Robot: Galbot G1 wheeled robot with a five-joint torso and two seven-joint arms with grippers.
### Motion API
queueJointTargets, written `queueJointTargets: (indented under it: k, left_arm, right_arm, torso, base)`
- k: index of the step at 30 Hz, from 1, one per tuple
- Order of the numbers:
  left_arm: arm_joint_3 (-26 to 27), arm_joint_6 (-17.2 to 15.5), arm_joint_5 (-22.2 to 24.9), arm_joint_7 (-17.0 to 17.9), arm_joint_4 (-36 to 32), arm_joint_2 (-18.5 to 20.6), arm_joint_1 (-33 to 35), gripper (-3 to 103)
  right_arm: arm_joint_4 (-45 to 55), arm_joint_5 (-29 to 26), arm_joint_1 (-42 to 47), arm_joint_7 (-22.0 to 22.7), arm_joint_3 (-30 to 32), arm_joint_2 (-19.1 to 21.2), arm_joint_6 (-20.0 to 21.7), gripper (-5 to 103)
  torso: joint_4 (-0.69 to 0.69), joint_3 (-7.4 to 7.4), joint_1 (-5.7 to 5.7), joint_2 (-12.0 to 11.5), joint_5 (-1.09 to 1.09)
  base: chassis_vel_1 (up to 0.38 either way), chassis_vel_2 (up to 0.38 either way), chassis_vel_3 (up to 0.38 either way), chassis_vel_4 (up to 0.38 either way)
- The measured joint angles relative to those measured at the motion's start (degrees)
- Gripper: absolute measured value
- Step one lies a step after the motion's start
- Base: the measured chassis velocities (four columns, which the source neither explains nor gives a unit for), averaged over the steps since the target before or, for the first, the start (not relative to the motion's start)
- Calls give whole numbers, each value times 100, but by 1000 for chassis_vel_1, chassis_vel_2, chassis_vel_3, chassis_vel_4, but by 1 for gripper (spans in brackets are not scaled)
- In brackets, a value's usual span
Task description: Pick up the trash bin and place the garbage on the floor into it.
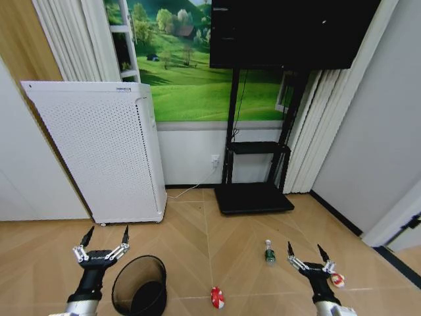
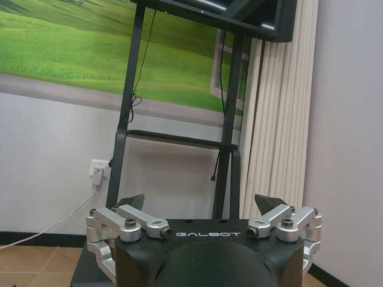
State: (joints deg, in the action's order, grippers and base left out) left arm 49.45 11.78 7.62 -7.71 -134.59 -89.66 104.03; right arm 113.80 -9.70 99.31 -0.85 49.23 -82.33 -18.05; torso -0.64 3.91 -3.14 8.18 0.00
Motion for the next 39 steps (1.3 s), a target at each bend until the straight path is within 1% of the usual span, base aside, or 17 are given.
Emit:
queueJointTargets:
  k: [14, 17, 21, 25, 26, 27, 28, 29, 30, 31, 33, 34, 35, 36, 37, 38, 39]
  left_arm:
    - [12, 30, 28, 0, 40, -14, 5, 100]
    - [43, 80, 173, 5, 75, -17, 30, 100]
    - [90, 89, 421, 131, 76, -23, 82, 100]
    - [147, 12, 433, 263, 76, -26, 155, 100]
    - [226, -152, 449, 520, 20, -18, 339, 100]
    - [311, -315, 720, 687, -88, 4, 591, 100]
    - [311, -315, 720, 687, -88, 4, 591, 100]
    - [355, -614, 1461, 917, -194, 41, 906, 100]
    - [359, -800, 1857, 1074, -209, 72, 1046, 100]
    - [413, -1119, 2424, 1404, -110, 131, 1265, 100]
    - [452, -1207, 2525, 1496, -15, 151, 1309, 100]
    - [493, -1307, 2613, 1563, 108, 180, 1320, 100]
    - [517, -1518, 2848, 1618, 279, 232, 1277, 100]
    - [517, -1518, 2848, 1618, 279, 232, 1277, 100]
    - [517, -1657, 3047, 1653, 364, 256, 1218, 103]
    - [515, -1827, 3227, 1671, 429, 269, 1152, 100]
    - [515, -1827, 3227, 1671, 429, 269, 1152, 100]
  right_arm:
    - [1, 13, 3, 6, 8, 16, 0, 100]
    - [26, 13, -8, 9, 4, 43, 17, 100]
    - [44, 13, -24, 14, -5, 59, 41, 100]
    - [48, 12, -30, 16, -9, 61, 55, 100]
    - [47, 13, -41, 17, -16, 62, 64, 100]
    - [23, 11, -66, 17, -21, 61, 66, 100]
    - [23, 11, -66, 17, -21, 61, 66, 100]
    - [-40, -7, -113, 17, -34, 52, 67, 100]
    - [-67, -23, -133, 17, -43, 46, 68, 100]
    - [-125, -40, -160, 17, -80, 32, 69, 100]
    - [-150, -41, -166, 17, -107, 30, 69, 100]
    - [-171, -37, -171, 17, -138, 29, 69, 100]
    - [-200, -25, -183, 17, -189, 30, 69, 100]
    - [-200, -25, -183, 17, -189, 30, 69, 100]
    - [-217, -12, -192, 17, -229, 29, 67, 100]
    - [-222, 0, -203, 17, -268, 29, 66, 100]
    - [-222, 0, -203, 17, -268, 29, 66, 100]
  torso:
    - [0, -267, 37, -304, 0]
    - [0, -337, 39, -376, 0]
    - [0, -368, 39, -404, 0]
    - [-1, -374, 39, -409, 0]
    - [0, -376, 38, -410, -1]
    - [0, -376, 36, -409, -1]
    - [0, -376, 36, -409, -1]
    - [1, -373, 35, -405, 0]
    - [1, -371, 34, -402, 1]
    - [0, -366, 33, -396, 0]
    - [1, -363, 32, -393, 0]
    - [1, -361, 32, -391, 0]
    - [1, -357, 32, -387, 0]
    - [1, -357, 32, -387, 0]
    - [1, -355, 31, -385, -1]
    - [-2, -353, 30, -382, -1]
    - [-2, -353, 30, -382, -1]
  base:
    - [0, 0, 0, 0]
    - [0, 0, 0, 0]
    - [0, 0, 0, 0]
    - [0, 0, 0, 0]
    - [0, 0, 0, 0]
    - [0, 0, 0, 0]
    - [0, 0, 0, 0]
    - [0, 0, 0, 0]
    - [0, 0, 0, 0]
    - [0, 0, 0, 0]
    - [0, 0, 0, 0]
    - [0, 0, 0, 0]
    - [0, 0, 0, 0]
    - [0, 0, 0, 0]
    - [0, 0, 0, 0]
    - [0, 0, 0, 0]
    - [0, 0, 0, 0]
